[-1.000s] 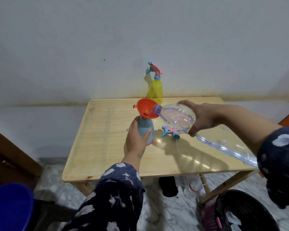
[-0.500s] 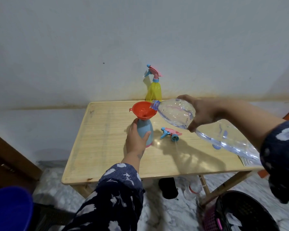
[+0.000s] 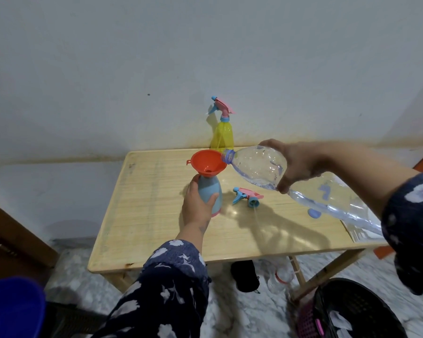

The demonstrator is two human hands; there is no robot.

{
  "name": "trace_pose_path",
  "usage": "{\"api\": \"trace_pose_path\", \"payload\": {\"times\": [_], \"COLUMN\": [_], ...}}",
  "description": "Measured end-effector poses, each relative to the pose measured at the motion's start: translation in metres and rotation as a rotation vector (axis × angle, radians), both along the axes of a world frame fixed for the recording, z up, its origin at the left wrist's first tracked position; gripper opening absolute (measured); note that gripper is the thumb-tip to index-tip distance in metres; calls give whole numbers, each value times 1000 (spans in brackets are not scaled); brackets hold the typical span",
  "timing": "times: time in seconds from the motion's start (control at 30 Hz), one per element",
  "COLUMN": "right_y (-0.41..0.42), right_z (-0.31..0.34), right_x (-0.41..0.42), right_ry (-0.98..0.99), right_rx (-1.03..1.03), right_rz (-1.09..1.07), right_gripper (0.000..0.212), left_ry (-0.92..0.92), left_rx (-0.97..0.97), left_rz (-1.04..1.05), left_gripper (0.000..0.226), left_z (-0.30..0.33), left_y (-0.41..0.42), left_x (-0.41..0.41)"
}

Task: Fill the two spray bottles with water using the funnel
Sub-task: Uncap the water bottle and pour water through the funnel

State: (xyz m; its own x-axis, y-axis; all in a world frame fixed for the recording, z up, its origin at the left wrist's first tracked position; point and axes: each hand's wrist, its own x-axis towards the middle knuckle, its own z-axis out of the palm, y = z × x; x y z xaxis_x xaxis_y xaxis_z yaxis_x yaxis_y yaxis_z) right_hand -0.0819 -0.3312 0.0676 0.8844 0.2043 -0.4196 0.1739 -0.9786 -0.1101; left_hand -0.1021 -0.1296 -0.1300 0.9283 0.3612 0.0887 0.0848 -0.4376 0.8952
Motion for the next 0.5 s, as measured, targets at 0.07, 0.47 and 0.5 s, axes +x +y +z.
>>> {"api": "trace_pose_path", "payload": {"times": [0.07, 0.47, 0.5], "right_y": [1, 1, 0], "right_z": [0, 0, 0], "right_x": [-1, -1, -1], "right_ry": [0, -19, -19], "right_rx": [-10, -32, -30], "right_rz": [0, 19, 19], "right_gripper": [115, 112, 112], "left_ry": [1, -1, -1], "left_rx": [1, -3, -5], "left_rz": [1, 3, 3], "left_gripper": [69, 69, 69], "left_z": [0, 0, -1], "left_y": [0, 1, 1], "left_x": [0, 0, 0]}}
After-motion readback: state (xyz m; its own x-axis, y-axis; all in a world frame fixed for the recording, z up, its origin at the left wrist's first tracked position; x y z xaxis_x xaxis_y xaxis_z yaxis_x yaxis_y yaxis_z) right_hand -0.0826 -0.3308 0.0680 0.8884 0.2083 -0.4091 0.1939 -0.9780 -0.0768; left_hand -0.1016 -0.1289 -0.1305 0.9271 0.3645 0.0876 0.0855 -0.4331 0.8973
